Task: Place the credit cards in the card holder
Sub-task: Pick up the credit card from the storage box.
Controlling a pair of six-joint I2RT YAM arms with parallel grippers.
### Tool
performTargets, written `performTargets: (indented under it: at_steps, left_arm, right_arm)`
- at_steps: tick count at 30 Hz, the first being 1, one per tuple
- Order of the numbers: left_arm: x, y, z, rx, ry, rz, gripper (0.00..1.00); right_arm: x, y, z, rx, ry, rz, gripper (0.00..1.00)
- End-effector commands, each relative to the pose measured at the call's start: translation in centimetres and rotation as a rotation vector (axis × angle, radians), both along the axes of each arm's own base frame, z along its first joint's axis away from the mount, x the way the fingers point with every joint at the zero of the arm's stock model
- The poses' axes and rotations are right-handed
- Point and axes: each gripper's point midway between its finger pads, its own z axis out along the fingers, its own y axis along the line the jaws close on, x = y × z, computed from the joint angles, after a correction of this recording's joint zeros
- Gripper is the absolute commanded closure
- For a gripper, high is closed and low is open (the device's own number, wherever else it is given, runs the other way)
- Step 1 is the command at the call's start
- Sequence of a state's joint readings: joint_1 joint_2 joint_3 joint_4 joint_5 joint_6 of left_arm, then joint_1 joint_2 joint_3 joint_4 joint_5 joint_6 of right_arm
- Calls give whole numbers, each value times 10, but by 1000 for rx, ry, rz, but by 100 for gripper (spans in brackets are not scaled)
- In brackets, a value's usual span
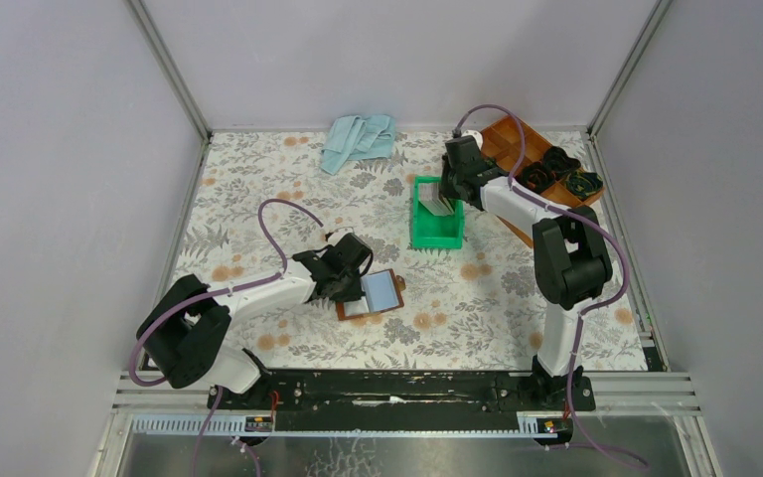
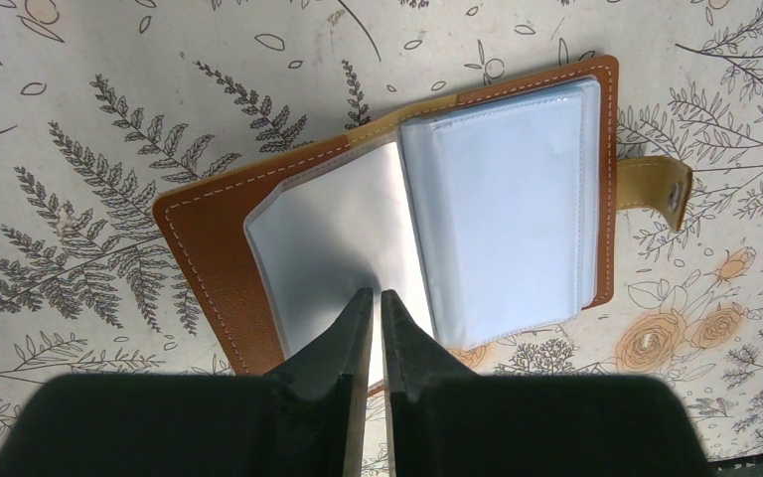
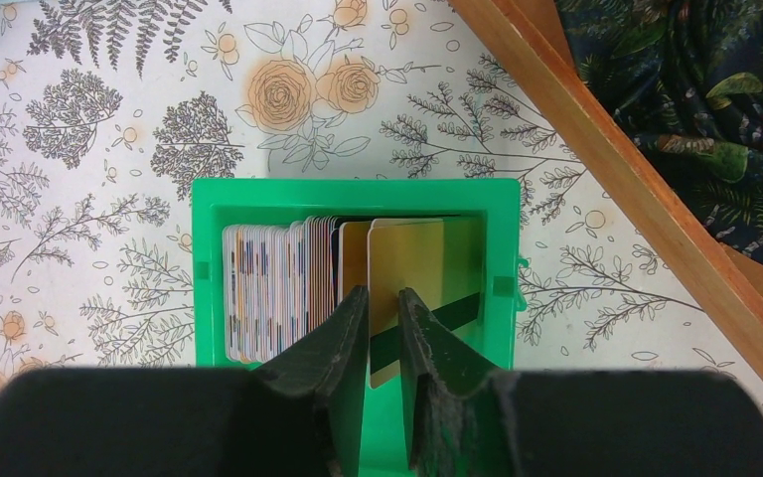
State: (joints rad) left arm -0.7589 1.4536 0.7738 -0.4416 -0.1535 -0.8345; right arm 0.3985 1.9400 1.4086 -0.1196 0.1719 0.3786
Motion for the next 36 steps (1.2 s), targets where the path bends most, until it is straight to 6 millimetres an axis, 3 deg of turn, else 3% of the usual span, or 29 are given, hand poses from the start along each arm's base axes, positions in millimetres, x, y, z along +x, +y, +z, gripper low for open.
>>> performTargets:
  at_steps: [1,36]
  left_arm:
    - [4,-6,5,-24,-37,-18,86]
    - [4,-7,4,-24,-33,-19,86]
  right_arm:
    - [4,2,33,40,-69,-1,77]
    - [4,-1,39,47,-80,-7,75]
